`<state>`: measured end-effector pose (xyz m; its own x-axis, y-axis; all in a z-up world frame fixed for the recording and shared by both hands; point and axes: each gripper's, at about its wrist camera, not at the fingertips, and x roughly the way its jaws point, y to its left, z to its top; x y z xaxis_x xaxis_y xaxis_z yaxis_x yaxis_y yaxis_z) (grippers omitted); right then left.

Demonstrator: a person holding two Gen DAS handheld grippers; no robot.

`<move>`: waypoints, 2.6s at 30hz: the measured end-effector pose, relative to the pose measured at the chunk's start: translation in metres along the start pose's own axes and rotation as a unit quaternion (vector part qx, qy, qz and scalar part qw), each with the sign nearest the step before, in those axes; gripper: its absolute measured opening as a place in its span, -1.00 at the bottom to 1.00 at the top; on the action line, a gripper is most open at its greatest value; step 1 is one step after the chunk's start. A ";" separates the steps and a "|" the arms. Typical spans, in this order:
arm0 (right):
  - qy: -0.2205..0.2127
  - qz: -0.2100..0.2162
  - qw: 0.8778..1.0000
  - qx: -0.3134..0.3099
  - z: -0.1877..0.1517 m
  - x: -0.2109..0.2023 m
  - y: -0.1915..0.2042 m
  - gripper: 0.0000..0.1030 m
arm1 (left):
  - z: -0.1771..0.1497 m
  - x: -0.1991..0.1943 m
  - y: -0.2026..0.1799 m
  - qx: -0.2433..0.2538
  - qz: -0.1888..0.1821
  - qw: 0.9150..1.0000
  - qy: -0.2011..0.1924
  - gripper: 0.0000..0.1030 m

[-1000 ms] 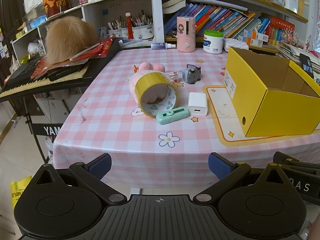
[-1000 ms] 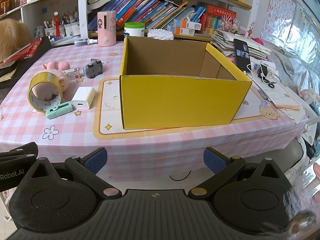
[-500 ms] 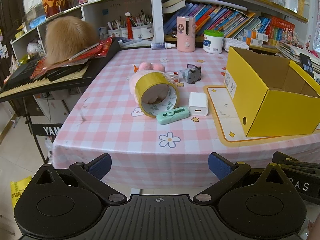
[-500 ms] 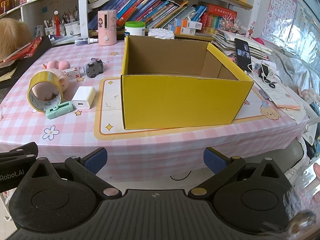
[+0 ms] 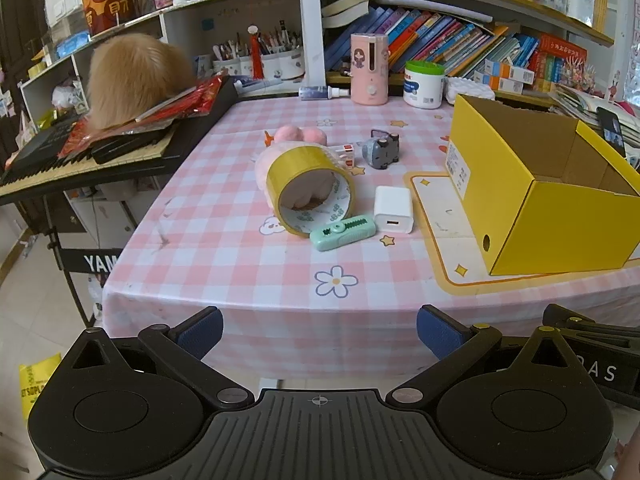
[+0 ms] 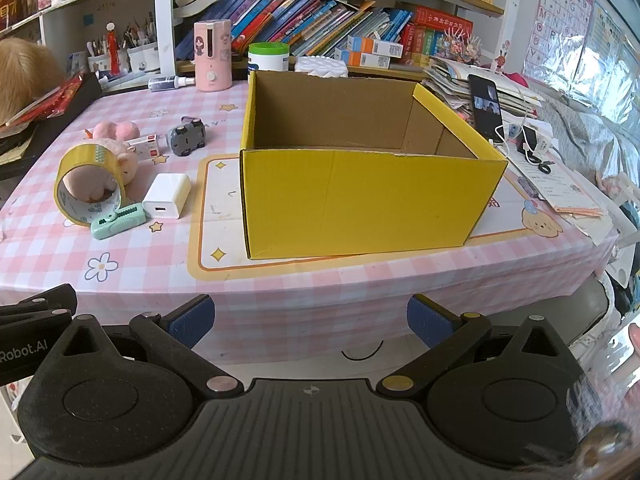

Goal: Organize objects

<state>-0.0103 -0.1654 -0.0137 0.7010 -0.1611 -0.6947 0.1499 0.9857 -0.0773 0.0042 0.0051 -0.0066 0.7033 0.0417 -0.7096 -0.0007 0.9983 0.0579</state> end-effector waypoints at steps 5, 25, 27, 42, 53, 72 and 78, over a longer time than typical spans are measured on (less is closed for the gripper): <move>0.000 0.000 1.000 0.001 0.001 -0.002 -0.002 1.00 | 0.001 0.001 -0.003 0.004 0.000 1.000 -0.002 1.00; -0.004 -0.001 1.000 0.004 0.000 -0.008 -0.001 1.00 | 0.001 -0.008 -0.002 0.002 -0.002 1.000 -0.008 1.00; -0.004 -0.001 1.000 0.003 0.000 -0.009 -0.001 1.00 | 0.001 -0.008 -0.001 0.002 -0.003 1.000 -0.009 1.00; -0.009 0.005 1.000 0.001 0.005 -0.012 0.008 1.00 | 0.003 -0.008 0.011 -0.007 0.001 1.000 -0.016 1.00; -0.006 0.021 1.000 -0.015 0.009 -0.013 0.020 1.00 | 0.003 -0.010 0.025 -0.027 0.011 0.999 -0.015 1.00; -0.010 0.109 0.992 -0.062 0.020 -0.002 0.069 1.00 | 0.002 -0.005 0.088 -0.107 0.061 0.992 -0.014 1.00; -0.027 0.154 0.984 -0.084 0.034 0.010 0.091 0.55 | 0.008 0.008 0.106 -0.141 0.049 0.989 -0.016 1.00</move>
<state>0.0340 -0.0791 -0.0030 0.7321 0.1492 -0.6646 -0.1897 0.9818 0.0114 0.0154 0.1112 -0.0011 0.7123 0.1418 -0.6874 -0.2646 0.9614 -0.0758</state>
